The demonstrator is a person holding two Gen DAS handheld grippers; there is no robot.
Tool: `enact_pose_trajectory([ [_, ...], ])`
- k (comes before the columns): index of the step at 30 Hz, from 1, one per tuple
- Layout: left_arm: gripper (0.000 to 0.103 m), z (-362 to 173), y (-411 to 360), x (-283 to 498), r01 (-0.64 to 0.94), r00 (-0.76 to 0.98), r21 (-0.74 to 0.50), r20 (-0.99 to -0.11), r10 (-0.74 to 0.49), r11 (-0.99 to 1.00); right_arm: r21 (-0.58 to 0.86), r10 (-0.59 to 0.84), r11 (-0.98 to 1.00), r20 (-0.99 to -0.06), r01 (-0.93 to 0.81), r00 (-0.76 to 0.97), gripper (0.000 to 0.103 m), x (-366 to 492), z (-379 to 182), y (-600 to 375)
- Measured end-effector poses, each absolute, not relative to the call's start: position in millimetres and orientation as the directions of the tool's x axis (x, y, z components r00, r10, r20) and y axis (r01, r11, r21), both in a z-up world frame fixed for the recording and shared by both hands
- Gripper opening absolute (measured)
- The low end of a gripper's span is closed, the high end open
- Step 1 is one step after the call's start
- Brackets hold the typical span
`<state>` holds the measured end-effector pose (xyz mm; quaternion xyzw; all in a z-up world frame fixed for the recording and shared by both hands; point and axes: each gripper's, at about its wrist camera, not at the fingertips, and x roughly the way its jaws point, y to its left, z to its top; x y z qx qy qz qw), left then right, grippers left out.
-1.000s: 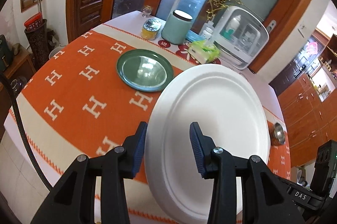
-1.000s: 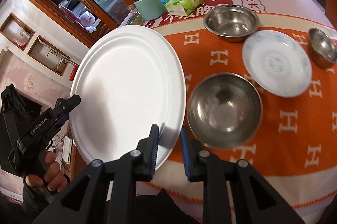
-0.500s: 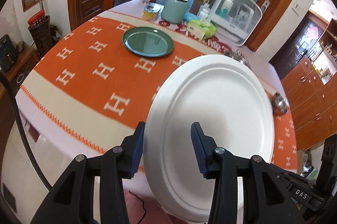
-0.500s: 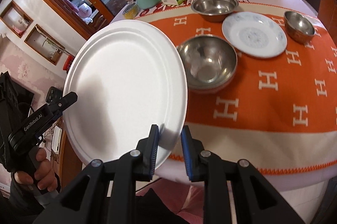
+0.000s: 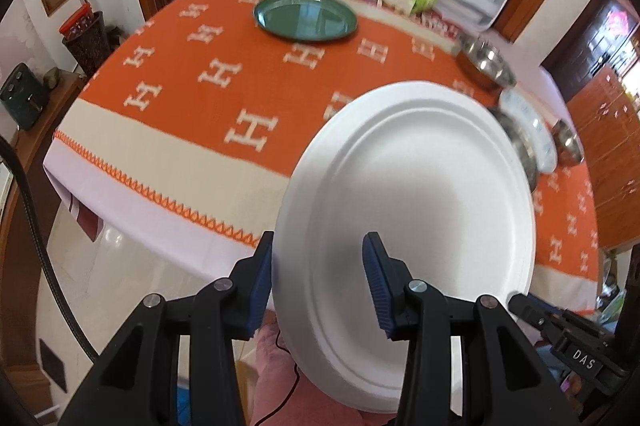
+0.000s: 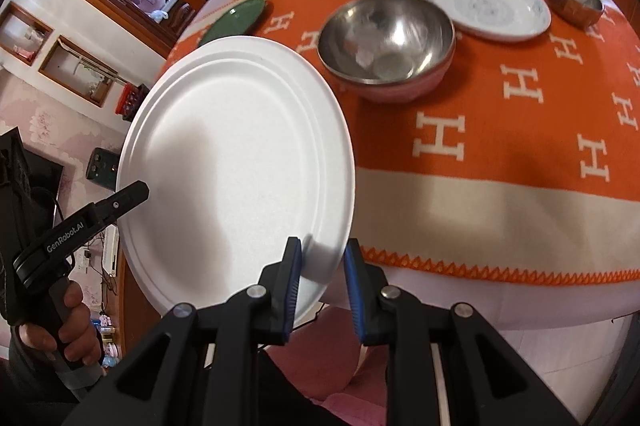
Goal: Organize plates and bowls
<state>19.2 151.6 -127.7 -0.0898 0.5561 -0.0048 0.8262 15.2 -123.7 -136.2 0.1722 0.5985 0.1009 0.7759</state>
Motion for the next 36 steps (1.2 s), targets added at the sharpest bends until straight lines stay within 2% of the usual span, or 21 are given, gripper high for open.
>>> enact_pose_trajectory([
  [8,0.041,-162.4,151.1,26.1,-0.06,0.287,-0.113,-0.954,-0.091,0.992,0.389,0.364,0.915,-0.911,0.108,0.195,0.022,18.5,-165.6,-121.7],
  [18,0.041,-189.1,151.3,56.3,-0.003,0.242,-0.107,-0.965,-0.103,0.994,0.352,0.32,0.922,-0.927,0.16,0.195,0.023,26.1,-181.3,-111.3],
  [36,0.041,-223.1,151.8,121.5,0.275,0.107,-0.187,-0.969,-0.223,0.943,0.225,0.14,0.885,-0.964,0.408,0.228,0.023,46.9,-189.3,-101.0],
])
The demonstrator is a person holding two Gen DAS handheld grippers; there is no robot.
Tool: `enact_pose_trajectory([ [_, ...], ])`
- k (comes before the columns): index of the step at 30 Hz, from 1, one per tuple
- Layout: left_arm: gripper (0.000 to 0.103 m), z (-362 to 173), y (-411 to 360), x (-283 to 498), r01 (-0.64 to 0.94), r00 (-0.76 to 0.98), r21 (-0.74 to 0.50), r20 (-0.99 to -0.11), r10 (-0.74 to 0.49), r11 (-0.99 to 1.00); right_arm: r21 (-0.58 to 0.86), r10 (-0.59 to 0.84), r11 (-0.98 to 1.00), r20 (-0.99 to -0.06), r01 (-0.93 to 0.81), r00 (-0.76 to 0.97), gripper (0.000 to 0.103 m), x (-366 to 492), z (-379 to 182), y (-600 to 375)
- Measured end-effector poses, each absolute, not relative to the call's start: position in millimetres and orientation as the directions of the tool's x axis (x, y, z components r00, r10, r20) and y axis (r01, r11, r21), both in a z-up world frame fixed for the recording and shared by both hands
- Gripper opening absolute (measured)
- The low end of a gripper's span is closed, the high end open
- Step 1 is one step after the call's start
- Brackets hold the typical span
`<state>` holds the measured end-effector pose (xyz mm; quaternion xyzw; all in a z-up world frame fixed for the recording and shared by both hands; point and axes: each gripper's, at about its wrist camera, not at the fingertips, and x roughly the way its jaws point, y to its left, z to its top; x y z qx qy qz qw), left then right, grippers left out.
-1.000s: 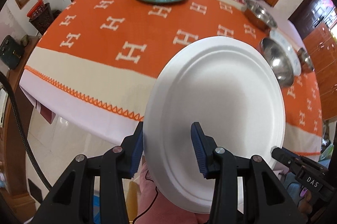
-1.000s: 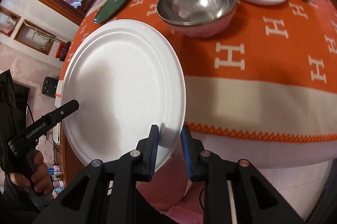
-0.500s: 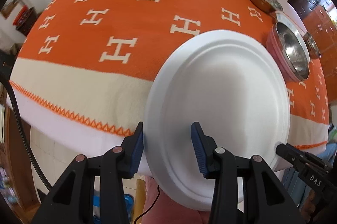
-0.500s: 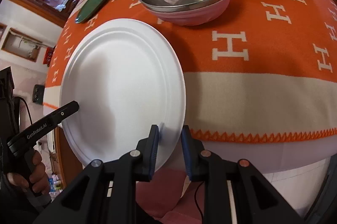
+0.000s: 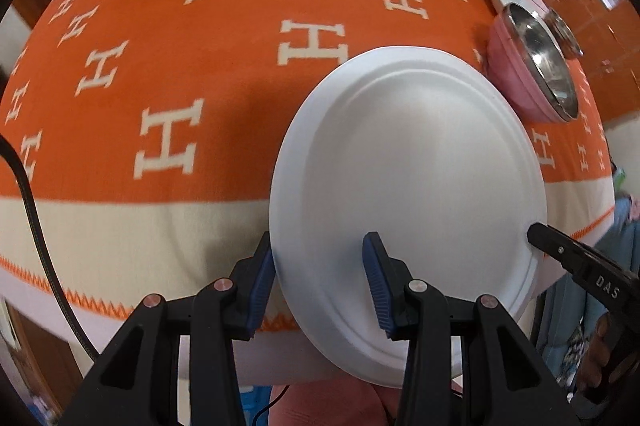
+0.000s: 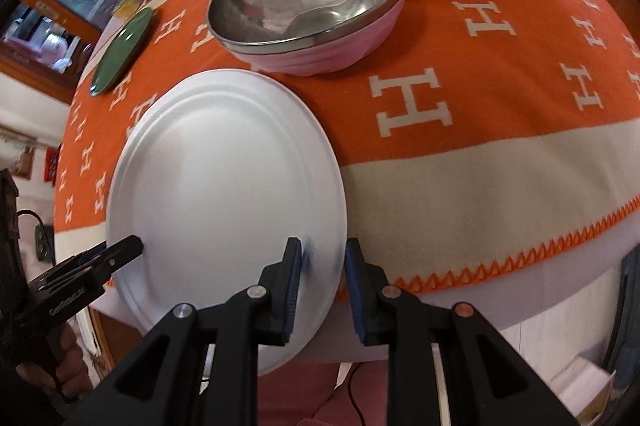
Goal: Organize plates and bowls
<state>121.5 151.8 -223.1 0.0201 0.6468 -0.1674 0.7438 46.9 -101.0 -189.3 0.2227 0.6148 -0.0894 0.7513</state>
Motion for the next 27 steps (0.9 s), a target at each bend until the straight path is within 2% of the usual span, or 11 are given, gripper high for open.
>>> enact_pose_trajectory([
  [5,0.044,-222.6,154.8,134.2,0.329,0.086,-0.203,-0.966,-0.244,0.922,0.231,0.109,0.844,-0.958,0.484,0.266,0.025,42.4,-177.5,-101.9],
  [7,0.049,-221.1,156.7,138.6,0.348,0.082,-0.195,-0.968,-0.237,0.917,0.225,0.089,0.834,-0.956,0.503,0.279,0.026,40.2,-171.3,-101.0],
  [9,0.058,-216.7,157.1,146.7,0.367,0.084,-0.185,-0.969,-0.231,0.912,0.223,0.072,0.823,-0.953,0.522,0.294,0.028,36.1,-164.3,-100.4],
  [12,0.065,-207.2,162.4,151.3,0.379,0.103,-0.18,-0.966,-0.235,0.907,0.214,0.042,0.813,-0.949,0.541,0.313,0.032,28.2,-153.0,-100.9],
  [18,0.074,-176.5,166.0,152.5,0.425,0.185,-0.195,-0.937,-0.295,0.884,0.214,-0.02,0.796,-0.925,0.567,0.378,0.033,21.3,-124.7,-109.3],
  [23,0.08,-146.0,152.5,143.0,0.508,0.235,-0.206,-0.901,-0.365,0.836,0.208,-0.08,0.778,-0.902,0.592,0.423,0.033,15.3,-107.3,-112.7],
  [27,0.08,-127.5,142.6,133.6,0.552,0.254,-0.207,-0.881,-0.399,0.808,0.214,-0.114,0.758,-0.887,0.616,0.448,0.033,9.8,-96.9,-123.8],
])
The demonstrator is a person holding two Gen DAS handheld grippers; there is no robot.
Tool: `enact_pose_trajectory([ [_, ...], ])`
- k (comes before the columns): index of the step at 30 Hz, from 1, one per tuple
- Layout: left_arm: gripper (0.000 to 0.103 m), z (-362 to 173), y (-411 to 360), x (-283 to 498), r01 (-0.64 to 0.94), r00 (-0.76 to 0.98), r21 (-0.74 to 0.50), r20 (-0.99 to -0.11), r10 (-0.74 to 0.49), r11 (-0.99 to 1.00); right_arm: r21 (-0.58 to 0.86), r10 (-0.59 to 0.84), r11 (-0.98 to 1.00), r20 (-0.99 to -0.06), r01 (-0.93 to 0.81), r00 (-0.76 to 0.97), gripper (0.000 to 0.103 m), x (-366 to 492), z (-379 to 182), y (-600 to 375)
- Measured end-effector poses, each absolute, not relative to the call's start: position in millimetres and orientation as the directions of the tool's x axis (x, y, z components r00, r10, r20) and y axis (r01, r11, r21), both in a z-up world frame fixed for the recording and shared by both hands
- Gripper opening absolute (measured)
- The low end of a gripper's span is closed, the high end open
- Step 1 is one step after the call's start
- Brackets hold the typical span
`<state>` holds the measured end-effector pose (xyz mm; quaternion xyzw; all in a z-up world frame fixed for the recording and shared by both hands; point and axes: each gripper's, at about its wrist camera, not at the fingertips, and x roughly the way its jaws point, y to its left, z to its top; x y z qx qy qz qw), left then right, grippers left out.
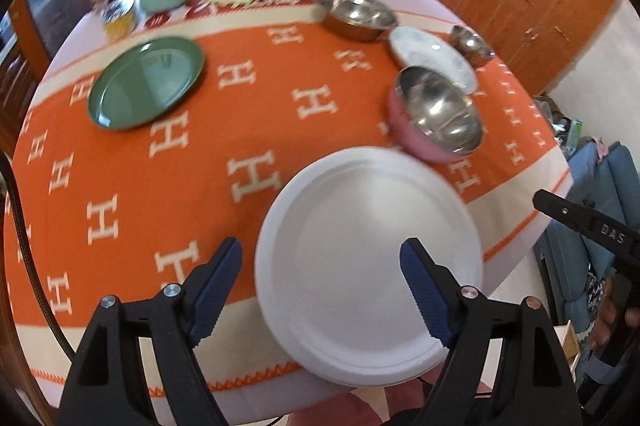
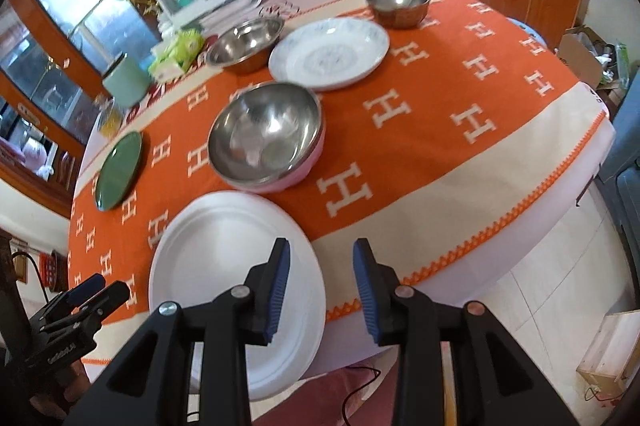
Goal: Organize plates and bowls
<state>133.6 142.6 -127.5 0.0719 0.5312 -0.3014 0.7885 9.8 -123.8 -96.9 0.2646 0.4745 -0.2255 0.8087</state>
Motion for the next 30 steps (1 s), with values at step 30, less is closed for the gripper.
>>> enact_pose_trajectory([
  [30,0.082,-32.2,11.3,165.1,0.546,0.237,-0.265,-0.861,-0.45,0.795,0.308,-0.108,0.795,-0.776,0.523,0.622,0.042,16.1,-69.8,-241.2],
])
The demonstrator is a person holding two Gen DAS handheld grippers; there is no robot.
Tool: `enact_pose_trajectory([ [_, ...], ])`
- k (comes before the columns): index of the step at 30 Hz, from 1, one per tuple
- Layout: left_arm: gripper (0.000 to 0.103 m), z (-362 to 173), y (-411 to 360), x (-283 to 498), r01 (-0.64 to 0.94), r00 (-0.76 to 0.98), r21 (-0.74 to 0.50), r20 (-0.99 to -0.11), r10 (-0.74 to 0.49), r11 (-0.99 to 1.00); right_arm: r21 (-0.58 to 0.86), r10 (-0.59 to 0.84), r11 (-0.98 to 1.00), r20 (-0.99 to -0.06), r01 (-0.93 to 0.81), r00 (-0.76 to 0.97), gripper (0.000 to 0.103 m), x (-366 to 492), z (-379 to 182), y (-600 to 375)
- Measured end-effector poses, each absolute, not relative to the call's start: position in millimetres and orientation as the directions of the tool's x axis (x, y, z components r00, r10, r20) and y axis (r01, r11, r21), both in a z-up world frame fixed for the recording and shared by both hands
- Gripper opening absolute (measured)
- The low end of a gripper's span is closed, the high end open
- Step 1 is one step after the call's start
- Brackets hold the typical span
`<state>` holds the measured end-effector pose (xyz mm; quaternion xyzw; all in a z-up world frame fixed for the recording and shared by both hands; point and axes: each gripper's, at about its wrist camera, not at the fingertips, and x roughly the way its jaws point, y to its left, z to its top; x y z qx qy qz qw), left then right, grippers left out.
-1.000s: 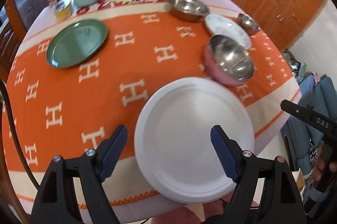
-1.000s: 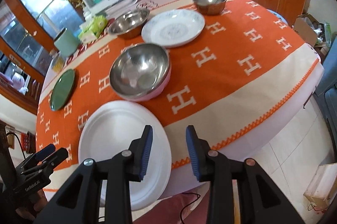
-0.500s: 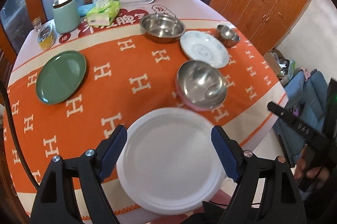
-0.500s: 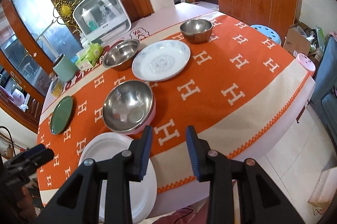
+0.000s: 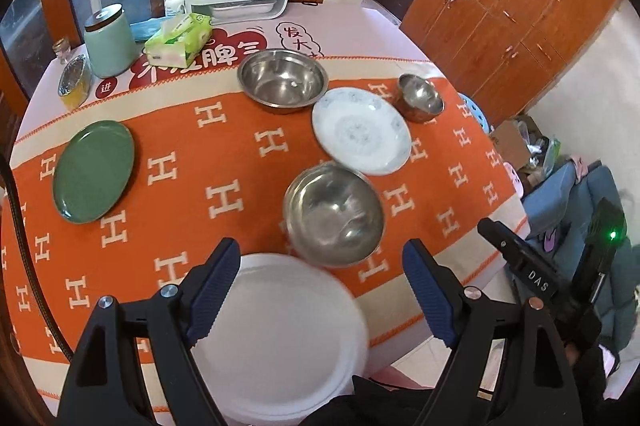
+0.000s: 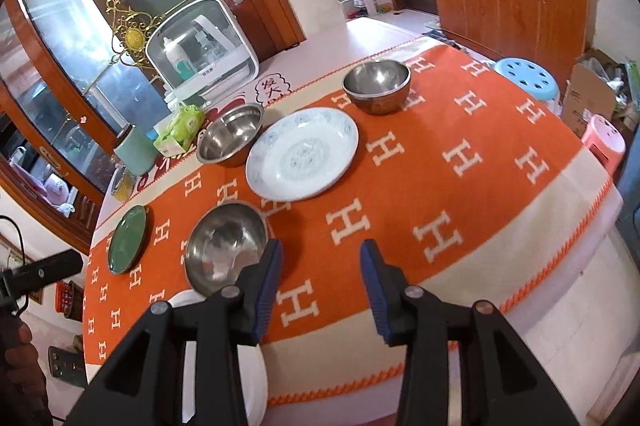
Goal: Organize plates and bowls
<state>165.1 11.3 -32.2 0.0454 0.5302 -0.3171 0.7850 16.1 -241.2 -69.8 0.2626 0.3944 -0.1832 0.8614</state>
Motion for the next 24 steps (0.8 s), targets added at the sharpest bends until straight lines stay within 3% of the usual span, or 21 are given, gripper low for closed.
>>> enact_pose_trajectory([
  [10,0.083,-27.2,-54.8,177.2,0.49,0.273,-0.225,-0.878,-0.393,0.842,0.343,-0.003,0.845,-0.765,0.411,0.644,0.055,43.0,-68.9,-300.4],
  [24,0.087,-54.1,-118.9,205.3,0.365,0.3,-0.189,-0.903,-0.307,0.912,0.409,0.213,0.896,-0.74,0.175,0.638,0.055,82.1,-86.1,-352.8],
])
